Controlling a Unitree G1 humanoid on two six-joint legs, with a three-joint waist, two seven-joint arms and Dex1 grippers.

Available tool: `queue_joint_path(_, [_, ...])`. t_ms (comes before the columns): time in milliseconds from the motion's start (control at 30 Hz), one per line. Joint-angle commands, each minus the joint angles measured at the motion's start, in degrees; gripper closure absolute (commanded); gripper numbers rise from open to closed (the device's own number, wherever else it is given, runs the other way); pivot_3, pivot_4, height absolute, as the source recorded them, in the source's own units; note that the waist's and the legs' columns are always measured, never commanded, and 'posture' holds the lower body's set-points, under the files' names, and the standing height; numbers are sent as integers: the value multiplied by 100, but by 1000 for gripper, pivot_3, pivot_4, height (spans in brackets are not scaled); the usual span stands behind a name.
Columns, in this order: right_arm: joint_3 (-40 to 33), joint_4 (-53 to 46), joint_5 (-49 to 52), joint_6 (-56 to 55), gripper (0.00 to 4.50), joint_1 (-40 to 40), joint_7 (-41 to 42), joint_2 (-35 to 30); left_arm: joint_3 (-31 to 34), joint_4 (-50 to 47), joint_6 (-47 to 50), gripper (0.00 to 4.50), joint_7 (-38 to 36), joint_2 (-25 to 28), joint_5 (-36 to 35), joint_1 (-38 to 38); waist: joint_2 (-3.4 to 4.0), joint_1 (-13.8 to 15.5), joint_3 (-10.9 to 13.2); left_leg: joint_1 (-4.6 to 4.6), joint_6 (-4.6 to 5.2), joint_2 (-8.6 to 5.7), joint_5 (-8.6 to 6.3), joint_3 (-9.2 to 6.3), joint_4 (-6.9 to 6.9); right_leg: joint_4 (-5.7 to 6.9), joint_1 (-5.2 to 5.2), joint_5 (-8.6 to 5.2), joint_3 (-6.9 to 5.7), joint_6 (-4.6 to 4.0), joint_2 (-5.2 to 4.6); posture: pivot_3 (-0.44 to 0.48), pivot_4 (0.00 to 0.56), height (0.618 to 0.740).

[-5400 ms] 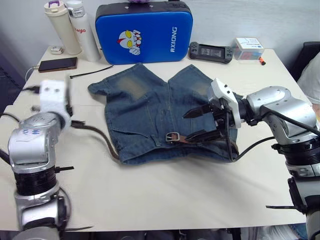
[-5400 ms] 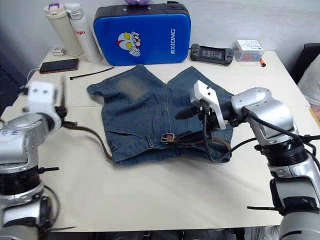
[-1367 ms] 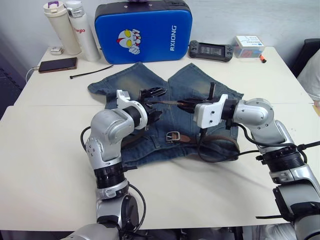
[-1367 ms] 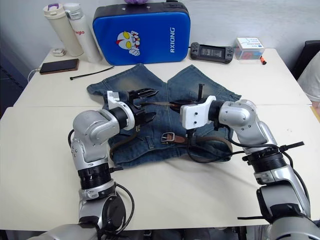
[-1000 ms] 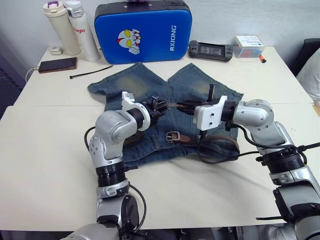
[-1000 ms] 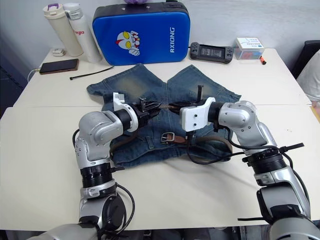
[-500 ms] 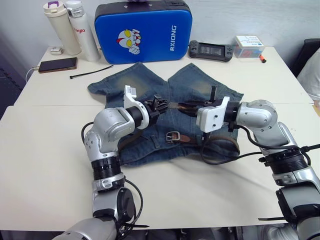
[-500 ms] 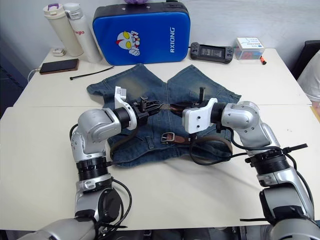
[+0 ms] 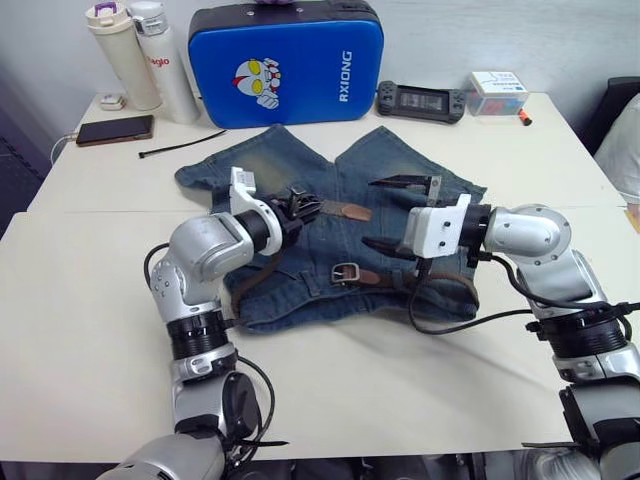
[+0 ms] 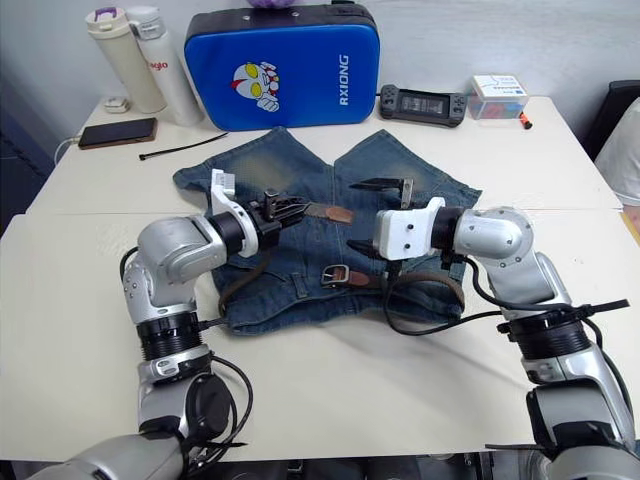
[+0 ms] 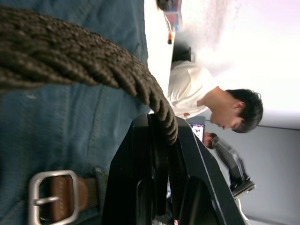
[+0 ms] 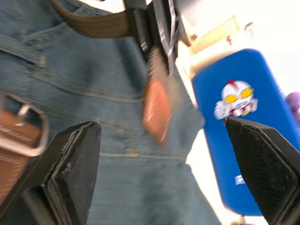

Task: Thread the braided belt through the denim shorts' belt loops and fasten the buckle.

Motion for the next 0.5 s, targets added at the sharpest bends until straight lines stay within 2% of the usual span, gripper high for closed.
queue_joint_path(33, [-261, -681, 628, 926, 45, 127, 322, -190, 17, -315, 231, 4500, -254, 434, -70, 185, 0, -2, 0, 3, 0, 0, 0, 0, -2, 0, 0, 0, 5, 0, 0, 0, 150, 664])
queue_joint_path(233, [-526, -1575, 1966, 3607, 45, 301, 1013, -881, -6, -485, 688, 4500, -1031, 1629, -70, 777, 0, 2, 0, 17, -4, 1, -3, -12, -9, -5, 2, 0, 22, -1, -9, 0, 150, 664])
queue_joint_path(333, [-595, -1627, 2461, 4606, 45, 151, 1405, -1267, -37, -689, 923, 4500, -1793, 2411, -70, 1134, 1, 1, 0, 17, -13, -2, -8, -29, -10, -28, 7, 0, 26, -1, -15, 0, 150, 664])
queue_joint_path(500, [-524, -1470, 3294, 6097, 45, -475, 2159, -1713, -58, -1674, 367, 4500, -2063, 2922, -70, 2152, 1, -12, 0, 32, -18, -6, -12, -37, -33, -47, 9, -1, 35, -3, -19, 0, 150, 664])
